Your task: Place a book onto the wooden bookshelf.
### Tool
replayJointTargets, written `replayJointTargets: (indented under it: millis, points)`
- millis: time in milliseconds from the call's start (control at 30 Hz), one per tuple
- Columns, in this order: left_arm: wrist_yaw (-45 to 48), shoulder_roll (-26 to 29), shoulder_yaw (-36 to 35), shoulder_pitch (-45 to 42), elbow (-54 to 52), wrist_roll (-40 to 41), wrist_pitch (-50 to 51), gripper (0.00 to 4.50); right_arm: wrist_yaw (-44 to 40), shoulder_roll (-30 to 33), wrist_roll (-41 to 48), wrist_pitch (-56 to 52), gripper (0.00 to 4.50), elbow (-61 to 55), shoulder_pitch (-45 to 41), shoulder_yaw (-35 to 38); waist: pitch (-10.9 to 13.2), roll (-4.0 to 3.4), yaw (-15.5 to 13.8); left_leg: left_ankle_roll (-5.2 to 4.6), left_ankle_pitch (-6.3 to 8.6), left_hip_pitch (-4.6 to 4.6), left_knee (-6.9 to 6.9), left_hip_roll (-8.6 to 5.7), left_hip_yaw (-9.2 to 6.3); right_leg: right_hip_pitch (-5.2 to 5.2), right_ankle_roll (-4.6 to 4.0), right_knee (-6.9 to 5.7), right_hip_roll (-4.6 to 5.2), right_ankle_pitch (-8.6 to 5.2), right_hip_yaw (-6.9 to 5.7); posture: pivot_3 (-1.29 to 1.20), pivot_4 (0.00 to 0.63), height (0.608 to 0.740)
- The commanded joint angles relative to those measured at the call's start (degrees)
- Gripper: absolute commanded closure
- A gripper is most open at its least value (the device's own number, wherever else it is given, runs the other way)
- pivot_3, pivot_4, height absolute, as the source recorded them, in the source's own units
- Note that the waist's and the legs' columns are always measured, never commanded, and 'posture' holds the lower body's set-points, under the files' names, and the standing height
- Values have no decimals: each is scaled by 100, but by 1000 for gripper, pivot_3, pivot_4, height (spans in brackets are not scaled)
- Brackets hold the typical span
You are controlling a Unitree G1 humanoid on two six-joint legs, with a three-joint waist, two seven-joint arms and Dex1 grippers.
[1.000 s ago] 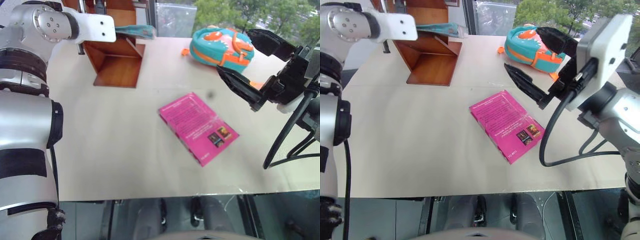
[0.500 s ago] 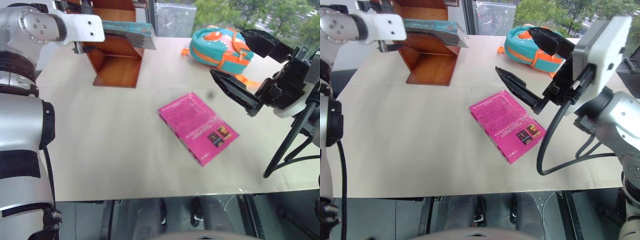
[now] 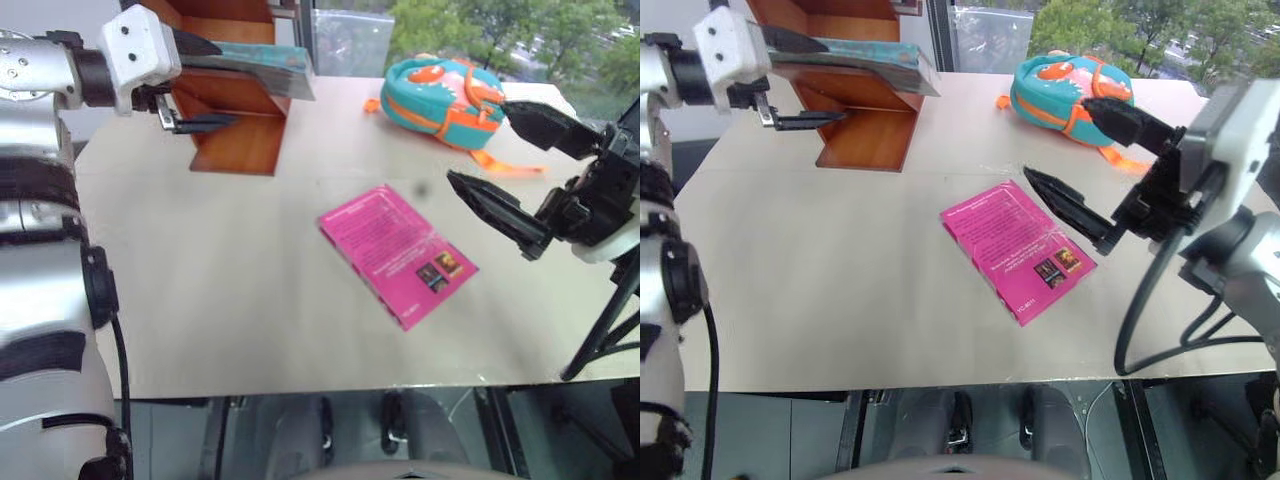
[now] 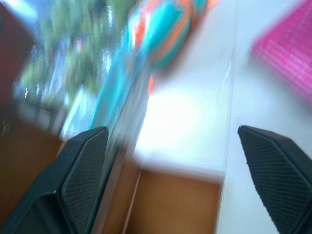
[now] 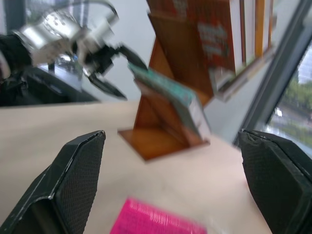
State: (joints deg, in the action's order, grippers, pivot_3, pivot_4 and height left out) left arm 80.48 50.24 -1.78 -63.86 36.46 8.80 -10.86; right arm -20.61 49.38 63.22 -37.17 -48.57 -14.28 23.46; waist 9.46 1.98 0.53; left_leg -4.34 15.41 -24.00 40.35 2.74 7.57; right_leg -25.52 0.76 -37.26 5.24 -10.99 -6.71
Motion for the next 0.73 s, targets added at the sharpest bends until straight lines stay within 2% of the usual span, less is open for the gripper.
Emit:
replayJointTargets:
  millis: [33, 100, 200, 233, 267, 333, 367, 500, 567, 733]
  points:
    - [-630, -217, -358, 1057, -2100, 937, 1781, 274, -268, 158, -263, 134, 0, -237, 529, 394, 0, 1, -5, 0, 0, 5, 2, -1, 1, 1, 0, -10, 0, 0, 12, 0, 150, 740]
    - [-1245, -536, -512, 1790, -3066, 1362, 2620, 807, -416, 202, -593, 88, 0, -264, 1102, 518, -1, 0, -17, 1, -1, 9, 6, -1, 1, 1, 15, -22, 0, -10, 19, 0, 150, 740]
    - [-2404, -1188, -663, 2525, -4009, 1685, 3534, 2228, -735, 199, -1063, 122, 0, -101, 1980, 816, -1, 4, -58, 1, -1, 16, 12, 0, 2, 6, 18, -30, 2, -11, 23, 0, 150, 740]
    - [-2618, -1321, -629, 2824, -4260, 1703, 3705, 2694, -793, 200, -1354, 207, 0, 138, 2022, 576, -3, 4, -80, 1, -1, 20, 15, -2, 3, 7, 19, -35, 2, -12, 26, 0, 150, 740]
    - [-2745, -1403, -625, 3112, -4496, 1793, 3930, 2694, -820, 187, -1656, 287, 0, 436, 1888, 189, -4, 5, -47, 1, -1, 27, 15, -2, 2, 14, 19, -33, 0, -12, 27, 0, 150, 740]
    - [-2861, -1492, -763, 3680, -4852, 2099, 4274, 2176, -933, 198, -2066, 375, 0, 863, 1806, -257, -3, 4, 17, 1, -1, 47, 16, -1, 10, 26, 17, -39, -3, -12, 36, 0, 150, 740]
    - [-2869, -1431, -837, 3950, -4976, 2164, 4369, 1755, -1048, 215, -2182, 394, 0, 950, 1946, -229, -3, 1, 25, 2, -1, 54, 15, 3, 12, 25, 15, -38, -16, -11, 38, 0, 150, 740]
    - [-2840, -1013, -1215, 4764, -5286, 2244, 4469, 42, -1655, 230, -2393, 438, 0, 1006, 2870, 453, 0, -7, -53, 6, -3, 49, 6, 12, -3, 17, -9, -50, -22, -25, 42, 0, 150, 740]
    - [-2732, -698, -1442, 5201, -5422, 2214, 4457, 42, -1973, 197, -2419, 418, 0, 897, 3432, 924, -1, -11, -120, 25, -14, 33, 1, 16, -11, 2, -11, -50, -25, -26, 34, 0, 150, 740]
    - [-2487, -256, -1816, 5804, -5515, 2429, 4551, 42, -2365, 86, -2320, 318, 0, 620, 4145, 1615, -3, -15, -146, 22, -8, 28, -1, 10, -8, 3, -24, -36, -11, -35, 34, 0, 150, 740]
